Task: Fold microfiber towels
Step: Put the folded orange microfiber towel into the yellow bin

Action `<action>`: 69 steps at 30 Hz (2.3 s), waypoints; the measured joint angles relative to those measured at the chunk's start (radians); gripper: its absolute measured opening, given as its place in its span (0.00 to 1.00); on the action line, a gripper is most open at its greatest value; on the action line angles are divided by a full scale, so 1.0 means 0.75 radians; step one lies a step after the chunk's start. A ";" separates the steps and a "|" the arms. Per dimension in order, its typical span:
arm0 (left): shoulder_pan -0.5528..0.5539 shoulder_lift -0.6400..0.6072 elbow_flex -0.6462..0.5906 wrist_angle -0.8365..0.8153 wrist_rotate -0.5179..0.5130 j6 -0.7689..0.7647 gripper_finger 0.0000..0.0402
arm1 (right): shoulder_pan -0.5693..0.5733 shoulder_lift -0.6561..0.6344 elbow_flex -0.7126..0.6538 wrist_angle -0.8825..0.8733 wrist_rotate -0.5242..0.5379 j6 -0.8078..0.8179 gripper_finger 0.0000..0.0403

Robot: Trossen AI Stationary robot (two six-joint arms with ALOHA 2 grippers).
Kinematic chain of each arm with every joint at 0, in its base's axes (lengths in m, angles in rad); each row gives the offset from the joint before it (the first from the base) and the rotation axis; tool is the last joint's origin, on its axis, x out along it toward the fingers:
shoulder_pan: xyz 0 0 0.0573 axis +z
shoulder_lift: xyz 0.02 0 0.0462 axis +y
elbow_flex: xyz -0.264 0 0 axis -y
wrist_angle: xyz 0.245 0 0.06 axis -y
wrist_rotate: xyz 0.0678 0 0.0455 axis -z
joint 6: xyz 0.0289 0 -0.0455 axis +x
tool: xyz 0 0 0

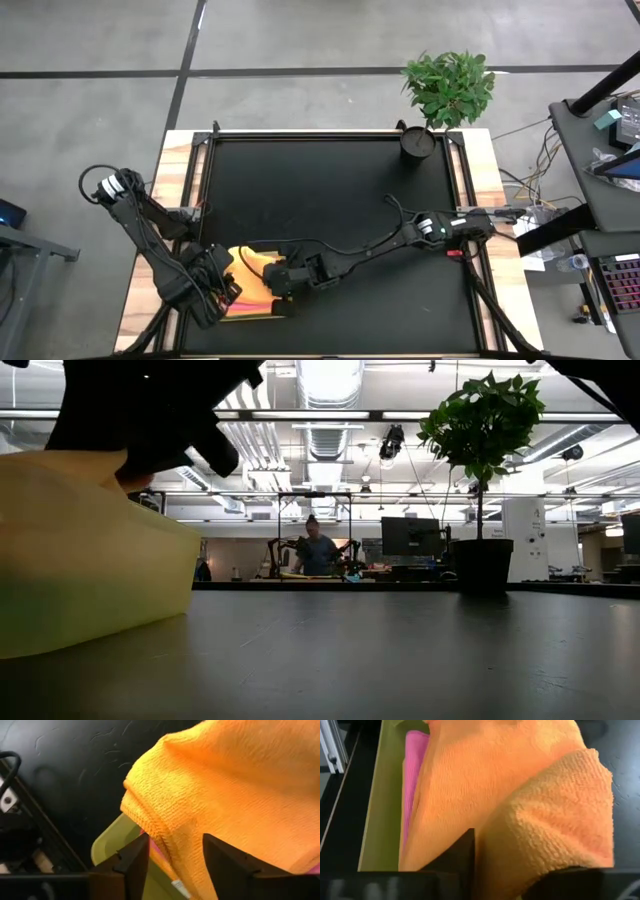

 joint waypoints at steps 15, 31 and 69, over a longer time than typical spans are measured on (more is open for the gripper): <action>0.000 -0.058 0.022 -0.015 -0.038 0.174 0.48 | -0.003 -0.160 0.000 -0.460 0.021 0.017 0.55; -0.003 -0.052 -0.210 0.220 -0.328 0.076 0.10 | -0.015 -0.025 -0.015 0.016 0.188 -0.313 0.14; -0.003 -0.079 -0.242 0.358 -0.143 0.137 0.00 | -0.102 -0.014 -0.011 -0.017 0.033 -0.484 0.03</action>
